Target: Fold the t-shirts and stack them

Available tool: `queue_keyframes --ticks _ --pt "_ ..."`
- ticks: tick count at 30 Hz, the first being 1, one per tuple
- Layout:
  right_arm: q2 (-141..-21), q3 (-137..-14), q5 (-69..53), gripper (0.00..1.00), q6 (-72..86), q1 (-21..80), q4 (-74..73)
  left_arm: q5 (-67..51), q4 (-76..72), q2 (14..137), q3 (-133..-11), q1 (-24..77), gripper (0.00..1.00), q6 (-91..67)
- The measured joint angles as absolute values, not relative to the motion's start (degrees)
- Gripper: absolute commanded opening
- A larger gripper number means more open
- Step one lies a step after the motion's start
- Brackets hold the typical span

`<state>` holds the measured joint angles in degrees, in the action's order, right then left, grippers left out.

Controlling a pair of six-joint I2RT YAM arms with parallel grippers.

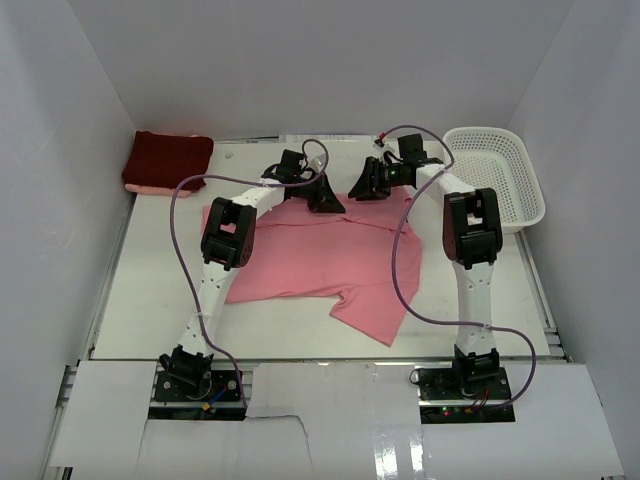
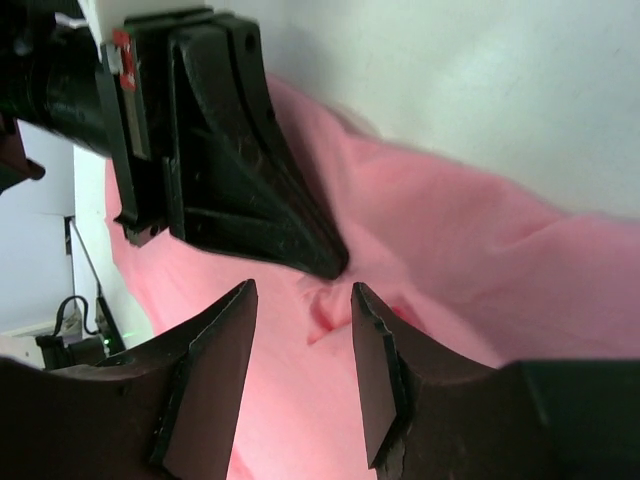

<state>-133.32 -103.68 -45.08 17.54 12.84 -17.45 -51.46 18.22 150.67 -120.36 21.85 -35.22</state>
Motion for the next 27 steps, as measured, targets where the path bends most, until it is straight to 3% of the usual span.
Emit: queue_keyframes --ticks 13,27 --pt "-140.22 -107.83 -46.24 0.5 18.06 11.49 -14.57 -51.46 20.01 150.41 -120.36 21.89 0.0 -34.13" --pt "-132.49 -92.2 -48.18 0.5 19.25 11.38 -6.33 -50.09 23.11 150.45 -121.69 22.09 0.0 -33.91"
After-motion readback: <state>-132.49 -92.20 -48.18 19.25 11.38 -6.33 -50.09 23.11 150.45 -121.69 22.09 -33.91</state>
